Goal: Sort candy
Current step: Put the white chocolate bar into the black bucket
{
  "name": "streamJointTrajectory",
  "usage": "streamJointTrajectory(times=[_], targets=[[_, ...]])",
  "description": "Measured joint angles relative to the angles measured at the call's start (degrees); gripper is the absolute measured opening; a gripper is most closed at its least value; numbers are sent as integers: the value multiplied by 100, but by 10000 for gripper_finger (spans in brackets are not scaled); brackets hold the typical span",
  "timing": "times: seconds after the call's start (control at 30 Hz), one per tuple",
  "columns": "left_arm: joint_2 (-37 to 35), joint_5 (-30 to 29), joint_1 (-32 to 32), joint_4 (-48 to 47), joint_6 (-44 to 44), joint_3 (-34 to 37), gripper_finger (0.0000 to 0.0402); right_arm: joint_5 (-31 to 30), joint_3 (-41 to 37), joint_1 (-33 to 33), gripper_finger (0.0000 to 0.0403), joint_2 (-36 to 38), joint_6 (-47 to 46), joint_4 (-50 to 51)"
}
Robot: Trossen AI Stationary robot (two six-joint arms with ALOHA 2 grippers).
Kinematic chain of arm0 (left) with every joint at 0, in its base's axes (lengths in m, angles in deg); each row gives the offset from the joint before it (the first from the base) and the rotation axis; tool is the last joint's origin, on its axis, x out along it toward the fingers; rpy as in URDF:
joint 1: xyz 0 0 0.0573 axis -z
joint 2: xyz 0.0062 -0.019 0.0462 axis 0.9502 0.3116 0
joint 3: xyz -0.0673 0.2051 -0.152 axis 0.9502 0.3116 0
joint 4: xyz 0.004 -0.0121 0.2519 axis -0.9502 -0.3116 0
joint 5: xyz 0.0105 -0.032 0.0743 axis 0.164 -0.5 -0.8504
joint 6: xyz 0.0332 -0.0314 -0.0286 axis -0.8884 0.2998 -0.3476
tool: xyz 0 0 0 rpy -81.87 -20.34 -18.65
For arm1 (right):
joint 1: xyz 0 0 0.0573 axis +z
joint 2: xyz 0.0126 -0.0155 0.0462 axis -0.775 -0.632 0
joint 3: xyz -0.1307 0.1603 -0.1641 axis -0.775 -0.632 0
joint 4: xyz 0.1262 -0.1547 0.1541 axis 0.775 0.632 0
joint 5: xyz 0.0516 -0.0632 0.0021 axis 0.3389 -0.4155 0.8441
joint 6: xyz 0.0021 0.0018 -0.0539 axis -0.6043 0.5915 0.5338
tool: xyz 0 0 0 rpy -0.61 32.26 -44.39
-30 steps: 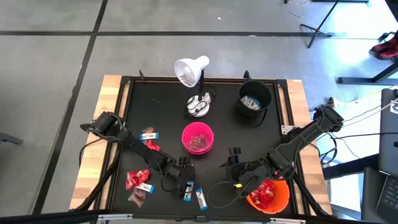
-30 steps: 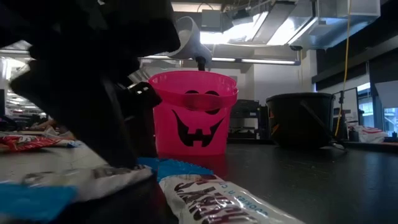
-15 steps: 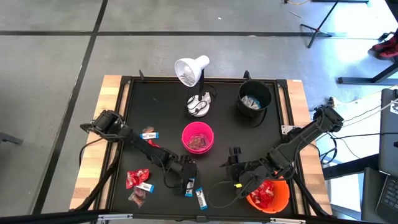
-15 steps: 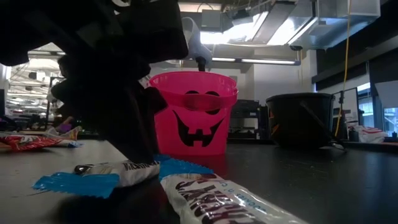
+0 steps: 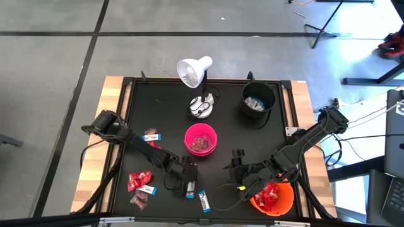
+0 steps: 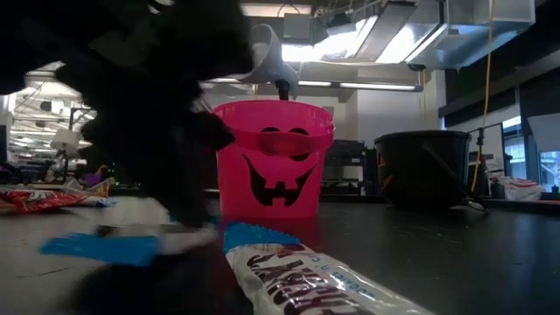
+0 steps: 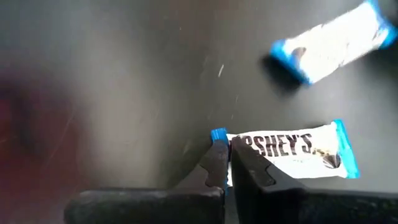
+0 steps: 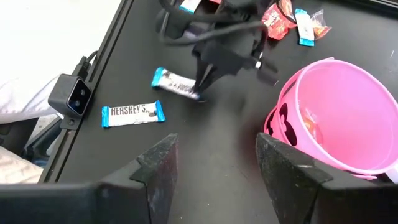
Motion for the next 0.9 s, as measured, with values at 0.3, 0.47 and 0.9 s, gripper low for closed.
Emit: streamJointTrajectory(times=[0.3,0.47,0.9], targets=[[-991,-1075,374,-899,41,3,1,-44,0,-1,211,0,0,-6],[-1420,-1647,638,-909,42,-17,1,-49,0,0,211,0,-1,-9],[-1805,-2806,963,-1508,-606,-861,0,-1070,-1,-4,211,0,-50,-429]])
